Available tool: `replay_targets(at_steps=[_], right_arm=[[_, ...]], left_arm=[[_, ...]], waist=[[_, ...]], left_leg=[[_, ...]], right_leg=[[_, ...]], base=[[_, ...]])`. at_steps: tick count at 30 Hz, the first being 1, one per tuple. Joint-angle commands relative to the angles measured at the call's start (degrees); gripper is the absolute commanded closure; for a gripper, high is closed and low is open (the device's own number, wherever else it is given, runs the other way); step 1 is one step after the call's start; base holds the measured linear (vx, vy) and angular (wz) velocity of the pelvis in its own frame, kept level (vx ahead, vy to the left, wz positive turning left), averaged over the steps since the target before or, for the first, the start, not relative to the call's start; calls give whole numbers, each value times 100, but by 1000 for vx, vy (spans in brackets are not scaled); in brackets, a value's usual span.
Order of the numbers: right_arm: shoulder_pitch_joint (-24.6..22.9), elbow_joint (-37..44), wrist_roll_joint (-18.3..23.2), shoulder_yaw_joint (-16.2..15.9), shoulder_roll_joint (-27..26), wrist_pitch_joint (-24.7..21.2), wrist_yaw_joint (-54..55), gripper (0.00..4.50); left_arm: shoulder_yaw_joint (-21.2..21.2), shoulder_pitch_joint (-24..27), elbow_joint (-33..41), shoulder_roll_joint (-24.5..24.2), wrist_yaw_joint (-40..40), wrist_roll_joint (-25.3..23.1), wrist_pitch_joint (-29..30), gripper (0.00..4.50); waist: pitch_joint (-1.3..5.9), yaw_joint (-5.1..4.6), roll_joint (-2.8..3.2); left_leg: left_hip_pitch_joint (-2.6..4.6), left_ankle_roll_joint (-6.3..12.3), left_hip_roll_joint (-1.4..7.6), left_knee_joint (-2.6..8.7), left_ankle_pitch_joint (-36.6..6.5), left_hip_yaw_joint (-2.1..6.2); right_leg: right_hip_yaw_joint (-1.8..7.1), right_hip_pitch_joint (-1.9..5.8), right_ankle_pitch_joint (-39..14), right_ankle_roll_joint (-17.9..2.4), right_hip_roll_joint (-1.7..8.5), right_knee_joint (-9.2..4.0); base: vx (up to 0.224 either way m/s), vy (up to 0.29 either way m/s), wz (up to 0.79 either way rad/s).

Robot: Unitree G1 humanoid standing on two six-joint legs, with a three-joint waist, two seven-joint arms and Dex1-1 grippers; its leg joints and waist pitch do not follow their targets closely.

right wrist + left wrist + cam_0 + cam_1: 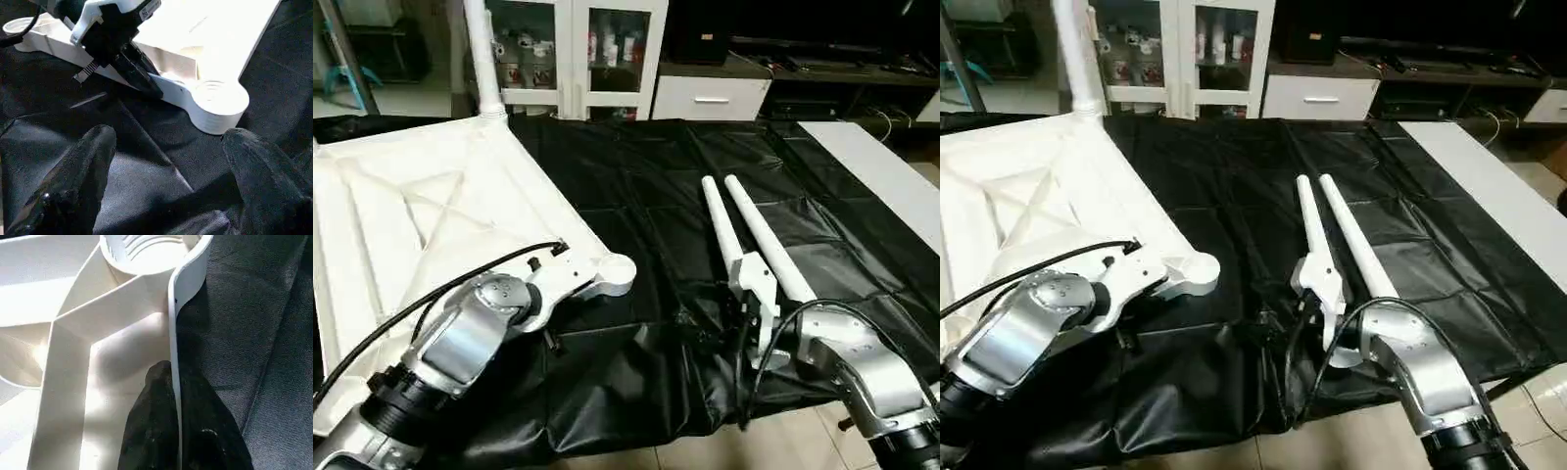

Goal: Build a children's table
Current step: Rotate table base

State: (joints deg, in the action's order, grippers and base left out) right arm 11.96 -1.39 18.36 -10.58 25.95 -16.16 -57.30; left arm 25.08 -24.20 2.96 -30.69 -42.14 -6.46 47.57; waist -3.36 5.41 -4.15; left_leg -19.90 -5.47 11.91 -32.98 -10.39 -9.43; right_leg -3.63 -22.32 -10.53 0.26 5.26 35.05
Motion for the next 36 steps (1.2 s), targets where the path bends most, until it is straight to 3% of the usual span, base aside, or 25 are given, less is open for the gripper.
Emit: replay_targets(at_steps=[1,2,7,8,9,13,14,17,18,19,20,21,23,25,28,29,31,32,33,35,36], right_arm=[[93,-56,-20,113,37,34,37,70],[96,-55,-23,112,36,39,37,70],[112,-66,-45,167,-9,86,134,70],[119,-65,-31,183,-19,81,146,70],[120,-64,-26,185,-20,80,147,70],[121,-54,2,193,-12,71,144,70],[122,-52,21,204,-13,65,148,70],[138,-23,112,275,-45,0,193,70],[170,17,233,367,-90,-121,252,70],[181,30,273,394,-103,-166,269,70],[203,55,351,444,-125,-255,301,70],[296,119,538,571,-175,-535,410,70],[323,132,573,600,-187,-599,437,70],[509,105,587,781,-324,-929,885,54],[673,-20,382,872,-395,-1121,1350,34],[946,-216,-41,988,-459,-1409,2169,27],[963,-215,-55,1003,-466,-1456,2227,10],[1236,-163,-296,1291,-630,-2291,3256,4],[1262,-153,-305,1328,-654,-2381,3359,4],[1366,81,-331,1542,-810,-3151,3930,1],[1366,84,-331,1542,-810,-3157,3933,1]], left_arm=[[51,121,-349,-44,364,-312,102,450],[72,115,-372,-65,330,-316,-55,450],[-22,99,-927,-217,520,-449,-1040,450],[-133,100,-1039,-219,512,-361,-1043,450],[-160,100,-1060,-227,511,-342,-1019,403],[-315,147,-1002,-399,306,-199,-884,387],[-439,171,-934,-389,262,-98,-886,359],[-633,161,-817,-303,260,65,-984,348],[-821,127,-705,-200,263,231,-986,340],[-881,115,-674,-167,270,280,-968,340],[-997,90,-628,-103,283,367,-941,340],[-1256,23,-392,-115,167,632,-918,340],[-1301,10,-327,-147,127,699,-940,340],[-1481,32,-5,-278,-117,927,-1059,336],[-1609,68,209,-338,-359,1138,-1150,333],[-1856,156,532,-381,-792,1614,-1244,333],[-1870,159,543,-377,-803,1636,-1247,333],[-2028,183,672,-299,-915,1929,-1214,333],[-2035,184,682,-290,-917,1947,-1212,333],[-1946,183,740,-80,-780,1939,-1538,333],[-1944,183,741,-77,-778,1938,-1542,333]], waist=[[316,59,96],[317,65,113],[310,75,84],[310,74,83],[317,69,90],[332,38,122],[335,25,124],[340,26,92],[345,44,116],[353,39,63],[369,65,106],[366,69,59],[373,100,106],[367,118,108],[379,120,95],[367,126,122],[397,142,122],[377,130,146],[405,126,127],[416,131,141],[416,128,122]], left_leg=[[17,-63,92,426,-1981,44],[15,-58,89,429,-1994,51],[7,-16,70,426,-2030,45],[-1,-12,59,425,-2056,47],[-1,-17,56,424,-2036,52],[-37,-47,61,434,-2022,86],[-52,-48,60,438,-1990,91],[-37,-19,65,431,-1947,75],[-8,-10,67,425,-1941,65],[-11,10,69,416,-1875,52],[-12,16,77,418,-1782,54],[-32,24,91,420,-1680,43],[-4,-15,98,421,-1643,41],[-9,-53,95,427,-1595,35],[-9,-144,81,418,-1400,13],[7,-230,56,425,-1336,-7],[29,-283,66,412,-1327,-14],[41,-325,60,403,-1198,-34],[-10,-380,42,410,-983,-32],[11,-410,40,391,-885,-50],[7,-401,43,388,-867,-50]], right_leg=[[179,154,-2362,-746,260,-534],[178,155,-2394,-726,260,-540],[171,140,-2595,-592,256,-573],[165,145,-2827,-499,268,-587],[159,143,-2995,-425,279,-603],[133,154,-3091,-350,286,-606],[126,157,-2982,-390,278,-593],[135,131,-2821,-459,265,-587],[149,113,-2719,-535,270,-576],[159,117,-2580,-588,267,-561],[164,122,-2318,-696,256,-516],[163,124,-2065,-759,245,-498],[170,117,-1834,-877,245,-462],[175,128,-1635,-913,230,-436],[180,138,-1371,-951,219,-391],[189,115,-1387,-970,213,-395],[187,120,-1333,-965,212,-373],[208,94,-1057,-993,178,-346],[201,158,-842,-990,166,-297],[207,156,-612,-929,167,-283],[208,165,-556,-911,163,-285]], base=[[0,0,0],[0,0,0],[0,0,0],[0,0,0],[0,0,0],[0,0,0],[0,0,0],[0,0,0],[0,0,0],[0,0,0],[0,0,0],[0,0,0],[0,0,0],[0,0,0],[0,0,0],[0,0,0],[0,0,0],[0,0,0],[0,0,0],[0,0,0],[0,0,0]])
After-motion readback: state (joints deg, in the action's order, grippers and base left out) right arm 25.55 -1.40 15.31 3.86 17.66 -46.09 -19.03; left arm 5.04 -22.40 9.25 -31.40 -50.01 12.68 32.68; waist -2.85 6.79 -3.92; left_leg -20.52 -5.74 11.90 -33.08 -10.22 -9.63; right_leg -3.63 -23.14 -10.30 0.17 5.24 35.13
